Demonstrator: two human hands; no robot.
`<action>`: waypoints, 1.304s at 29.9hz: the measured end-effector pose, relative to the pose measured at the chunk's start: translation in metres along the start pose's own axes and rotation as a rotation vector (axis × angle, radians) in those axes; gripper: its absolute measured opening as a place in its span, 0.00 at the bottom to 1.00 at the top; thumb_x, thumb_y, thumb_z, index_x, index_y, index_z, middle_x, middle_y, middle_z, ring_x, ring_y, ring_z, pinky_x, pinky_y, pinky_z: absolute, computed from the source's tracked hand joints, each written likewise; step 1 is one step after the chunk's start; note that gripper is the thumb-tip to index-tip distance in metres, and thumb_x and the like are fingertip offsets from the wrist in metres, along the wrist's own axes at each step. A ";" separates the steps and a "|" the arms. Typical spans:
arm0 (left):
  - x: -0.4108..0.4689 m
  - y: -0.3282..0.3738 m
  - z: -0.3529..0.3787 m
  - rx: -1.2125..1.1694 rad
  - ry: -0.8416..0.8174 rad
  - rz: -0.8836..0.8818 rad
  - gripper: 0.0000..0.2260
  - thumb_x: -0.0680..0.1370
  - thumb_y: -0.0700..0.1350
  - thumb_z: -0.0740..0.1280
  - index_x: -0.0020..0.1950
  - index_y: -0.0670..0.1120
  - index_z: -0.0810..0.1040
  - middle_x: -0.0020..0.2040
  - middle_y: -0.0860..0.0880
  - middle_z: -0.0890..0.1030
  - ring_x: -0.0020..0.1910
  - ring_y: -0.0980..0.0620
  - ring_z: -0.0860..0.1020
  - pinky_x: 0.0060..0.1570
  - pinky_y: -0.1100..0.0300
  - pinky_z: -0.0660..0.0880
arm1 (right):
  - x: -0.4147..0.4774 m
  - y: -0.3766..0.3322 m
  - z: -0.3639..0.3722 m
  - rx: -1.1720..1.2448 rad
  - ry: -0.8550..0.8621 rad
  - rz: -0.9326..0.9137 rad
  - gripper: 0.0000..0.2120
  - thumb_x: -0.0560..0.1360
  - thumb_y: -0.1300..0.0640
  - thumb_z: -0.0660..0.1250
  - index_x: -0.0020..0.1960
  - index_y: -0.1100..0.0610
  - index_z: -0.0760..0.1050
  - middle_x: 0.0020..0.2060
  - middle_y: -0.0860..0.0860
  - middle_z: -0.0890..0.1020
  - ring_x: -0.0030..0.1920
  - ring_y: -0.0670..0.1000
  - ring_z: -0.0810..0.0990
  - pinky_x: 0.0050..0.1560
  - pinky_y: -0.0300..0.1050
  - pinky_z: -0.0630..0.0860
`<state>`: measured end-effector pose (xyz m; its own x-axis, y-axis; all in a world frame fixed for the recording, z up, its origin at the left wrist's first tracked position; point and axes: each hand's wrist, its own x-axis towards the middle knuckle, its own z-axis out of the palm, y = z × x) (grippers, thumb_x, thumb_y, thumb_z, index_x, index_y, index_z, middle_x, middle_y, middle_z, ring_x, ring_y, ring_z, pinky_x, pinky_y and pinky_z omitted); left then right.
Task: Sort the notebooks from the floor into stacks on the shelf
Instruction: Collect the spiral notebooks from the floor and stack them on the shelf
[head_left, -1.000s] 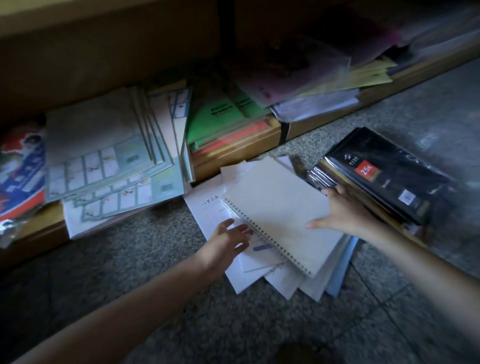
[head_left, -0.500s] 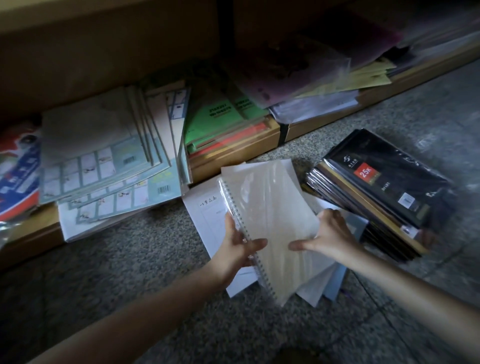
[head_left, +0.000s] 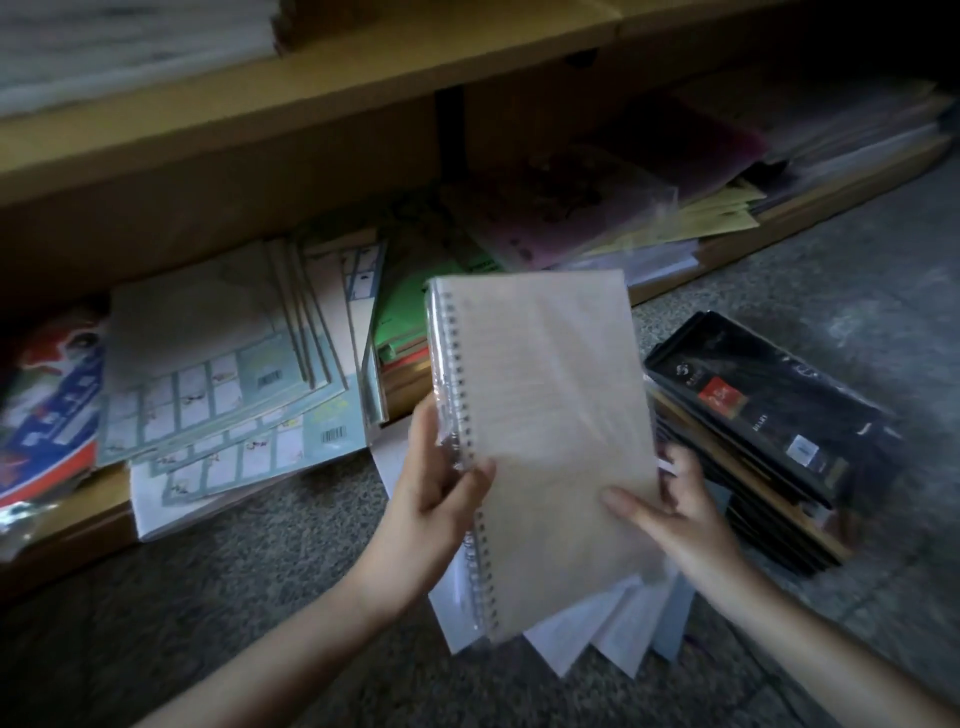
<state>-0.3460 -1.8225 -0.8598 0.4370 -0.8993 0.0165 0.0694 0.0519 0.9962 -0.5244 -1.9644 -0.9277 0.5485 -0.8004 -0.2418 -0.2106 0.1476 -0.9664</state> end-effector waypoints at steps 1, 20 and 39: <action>0.003 0.010 -0.004 0.014 0.020 0.047 0.18 0.79 0.35 0.58 0.66 0.49 0.63 0.59 0.50 0.79 0.58 0.51 0.79 0.53 0.56 0.78 | -0.002 -0.017 0.001 -0.004 -0.063 -0.033 0.25 0.63 0.49 0.76 0.55 0.51 0.69 0.47 0.49 0.84 0.48 0.45 0.83 0.45 0.37 0.78; 0.014 0.125 -0.067 -0.067 0.287 0.236 0.17 0.70 0.43 0.67 0.58 0.53 0.74 0.45 0.46 0.82 0.31 0.41 0.80 0.17 0.64 0.70 | 0.046 -0.228 0.080 0.219 -0.214 -0.679 0.11 0.74 0.56 0.64 0.56 0.52 0.74 0.48 0.42 0.84 0.49 0.41 0.82 0.45 0.33 0.75; 0.016 0.189 -0.145 0.652 0.718 0.383 0.28 0.60 0.66 0.72 0.58 0.60 0.74 0.70 0.55 0.65 0.66 0.61 0.69 0.60 0.63 0.71 | 0.086 -0.285 0.148 -0.132 -0.647 -0.604 0.38 0.66 0.54 0.70 0.73 0.51 0.60 0.74 0.45 0.60 0.74 0.42 0.57 0.76 0.50 0.52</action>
<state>-0.1954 -1.7644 -0.6841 0.7729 -0.3909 0.4998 -0.5912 -0.1575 0.7910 -0.2976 -1.9894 -0.6865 0.9367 -0.2295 0.2643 0.1924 -0.2932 -0.9365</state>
